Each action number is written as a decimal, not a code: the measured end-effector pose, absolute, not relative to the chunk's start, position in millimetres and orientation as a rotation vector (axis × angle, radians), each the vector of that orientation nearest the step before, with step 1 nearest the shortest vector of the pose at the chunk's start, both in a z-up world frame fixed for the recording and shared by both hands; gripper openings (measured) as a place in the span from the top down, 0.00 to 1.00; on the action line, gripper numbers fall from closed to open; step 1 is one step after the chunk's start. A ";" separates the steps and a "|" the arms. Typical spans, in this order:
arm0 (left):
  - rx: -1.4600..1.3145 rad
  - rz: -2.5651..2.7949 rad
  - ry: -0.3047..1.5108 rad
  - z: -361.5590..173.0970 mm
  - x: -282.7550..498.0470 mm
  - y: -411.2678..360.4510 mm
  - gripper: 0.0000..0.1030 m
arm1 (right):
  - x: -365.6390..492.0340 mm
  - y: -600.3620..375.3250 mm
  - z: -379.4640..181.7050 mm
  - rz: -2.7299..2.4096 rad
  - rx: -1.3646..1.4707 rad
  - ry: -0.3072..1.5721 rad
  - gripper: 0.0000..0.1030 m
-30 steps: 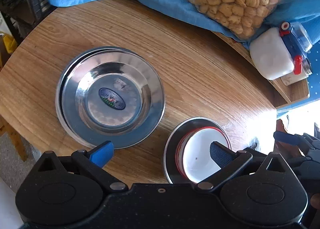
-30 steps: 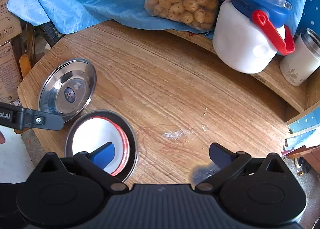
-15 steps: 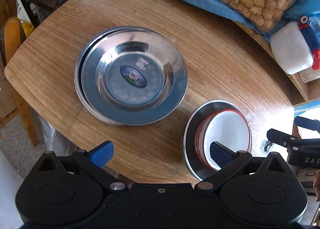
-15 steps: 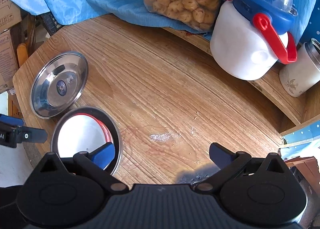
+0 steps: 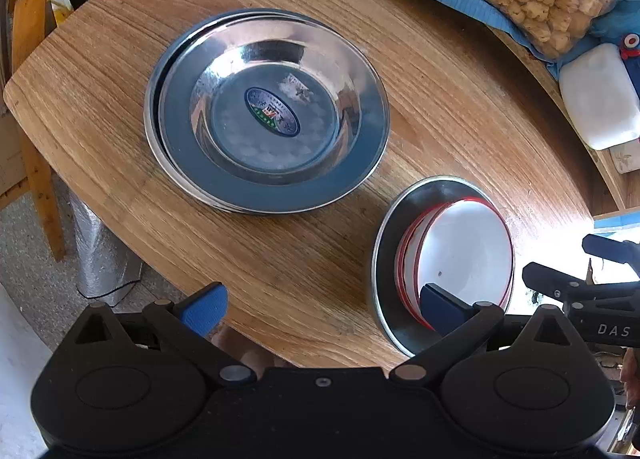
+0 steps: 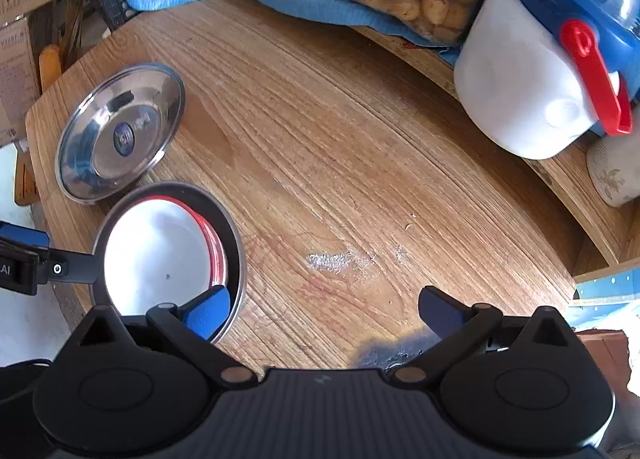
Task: Organize plates and bowls
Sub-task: 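Grasp the deep steel bowl rim with the left gripper while the right gripper grasps it too, then lift the steel bowl with both grippers and carry it over the steel plate stack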
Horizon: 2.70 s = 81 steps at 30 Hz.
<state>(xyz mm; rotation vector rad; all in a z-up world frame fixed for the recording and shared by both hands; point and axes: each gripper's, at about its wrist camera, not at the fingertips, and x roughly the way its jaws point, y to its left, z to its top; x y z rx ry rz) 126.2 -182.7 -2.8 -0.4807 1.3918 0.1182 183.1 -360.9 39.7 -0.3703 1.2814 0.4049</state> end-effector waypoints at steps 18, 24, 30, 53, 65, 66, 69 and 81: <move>-0.390 0.209 1.374 1.0 121.4 -192.6 0.01 | 190.1 -361.1 23.9 0.460 -0.381 1.307 0.00; -0.372 0.239 1.377 2.8 120.9 -190.5 0.01 | 191.6 -360.5 22.4 0.473 -0.385 1.307 0.00; -0.346 0.256 1.396 -5.6 122.7 -192.8 0.02 | 191.9 -360.0 20.9 0.477 -0.387 1.301 0.00; -0.442 0.105 1.382 -13.8 127.9 -208.6 0.72 | 180.9 -350.9 16.5 0.545 -0.283 1.354 0.52; -0.437 0.075 1.378 -12.9 131.1 -212.7 0.86 | 183.5 -354.1 10.6 0.568 -0.155 1.392 0.77; -0.425 0.074 1.381 -12.6 131.7 -214.1 0.86 | 183.0 -353.7 10.2 0.565 -0.154 1.391 0.77; -0.410 0.073 1.382 -12.2 132.8 -216.7 0.88 | 181.7 -352.2 9.6 0.561 -0.153 1.387 0.79; -0.388 0.077 1.378 -11.3 132.4 -219.4 0.88 | 181.4 -359.7 3.7 0.551 -0.037 1.392 0.90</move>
